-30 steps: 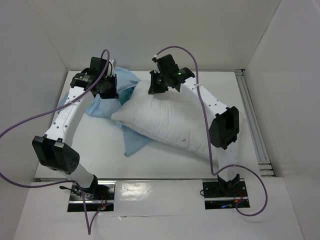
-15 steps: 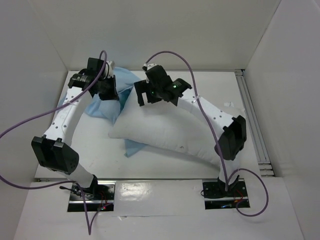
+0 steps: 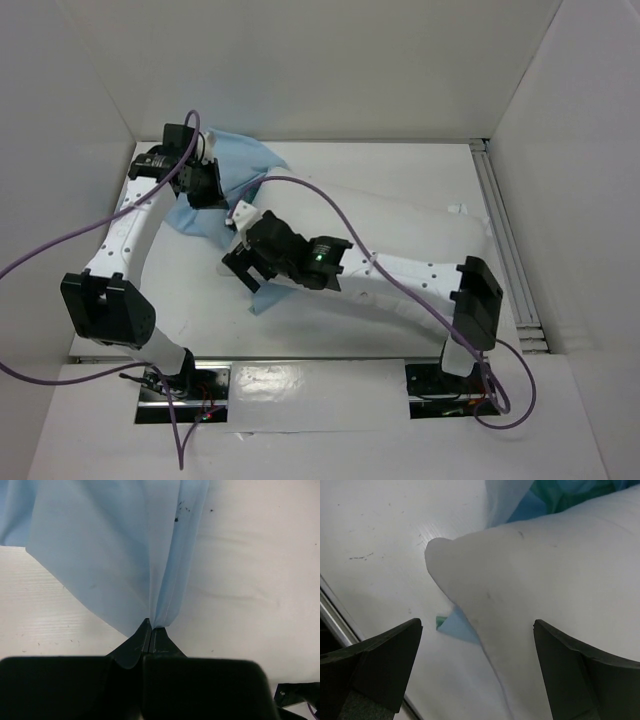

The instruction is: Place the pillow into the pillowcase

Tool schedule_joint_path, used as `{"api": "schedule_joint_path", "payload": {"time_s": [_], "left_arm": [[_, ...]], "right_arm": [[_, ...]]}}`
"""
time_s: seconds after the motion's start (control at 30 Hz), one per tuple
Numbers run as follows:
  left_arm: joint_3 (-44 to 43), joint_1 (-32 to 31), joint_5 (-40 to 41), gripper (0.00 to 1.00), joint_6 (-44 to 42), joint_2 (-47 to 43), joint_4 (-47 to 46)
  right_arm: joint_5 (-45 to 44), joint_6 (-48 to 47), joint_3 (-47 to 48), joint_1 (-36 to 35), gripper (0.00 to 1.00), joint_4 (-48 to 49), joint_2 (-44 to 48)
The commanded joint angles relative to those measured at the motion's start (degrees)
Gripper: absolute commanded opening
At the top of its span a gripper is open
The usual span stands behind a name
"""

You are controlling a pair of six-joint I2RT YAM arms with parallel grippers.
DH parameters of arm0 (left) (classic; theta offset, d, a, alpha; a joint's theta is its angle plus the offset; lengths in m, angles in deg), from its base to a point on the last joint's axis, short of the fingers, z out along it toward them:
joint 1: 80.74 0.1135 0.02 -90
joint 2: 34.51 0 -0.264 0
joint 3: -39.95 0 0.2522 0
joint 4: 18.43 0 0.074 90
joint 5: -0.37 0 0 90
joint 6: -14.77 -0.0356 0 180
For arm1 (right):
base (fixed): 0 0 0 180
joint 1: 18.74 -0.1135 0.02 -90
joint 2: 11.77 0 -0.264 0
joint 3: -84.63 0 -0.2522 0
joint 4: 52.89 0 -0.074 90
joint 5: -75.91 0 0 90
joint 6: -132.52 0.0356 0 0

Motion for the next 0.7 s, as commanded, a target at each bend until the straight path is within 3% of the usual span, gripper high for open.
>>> {"api": "schedule_joint_path", "payload": {"time_s": [0.0,0.13,0.17,0.2,0.23,0.27,0.3,0.47,0.67], "left_arm": [[0.5,1.0,-1.9,0.0,1.2,-3.2,-1.3],[1.0,2.1,-1.9,0.0,1.7,-4.5,-1.3],[1.0,2.6,-1.9,0.0,1.2,-4.5,-1.3],[1.6,2.6,-1.9,0.0,1.2,-5.1,-1.3],[1.6,2.6,-1.9,0.0,0.6,-5.7,-1.3],[1.6,3.1,-1.9,0.0,0.6,-5.8,-1.3],[2.2,3.1,-1.9,0.0,0.6,-6.5,-1.3],[2.2,3.1,-1.3,0.0,0.6,-8.2,-1.3],[2.2,3.7,-1.3,0.0,0.6,-9.4,-1.3]], "right_arm": [[-4.7,-3.0,2.0,-0.8,1.0,10.7,-4.6],[-10.9,-3.6,7.5,-0.2,0.96,11.2,-13.3],[-10.9,-3.6,9.1,0.4,0.84,9.8,-14.8],[-10.9,-2.8,11.9,0.4,0.47,7.7,-17.2],[-10.2,-2.3,12.7,1.9,0.26,7.2,-17.8],[-9.4,-2.3,12.7,1.9,0.08,7.2,-17.8],[-9.4,-2.3,12.7,2.5,0.0,7.2,-16.9],[-8.8,-2.2,11.5,4.9,0.0,7.8,-13.6],[-6.4,4.5,13.7,11.3,0.0,5.1,-11.3]]}}
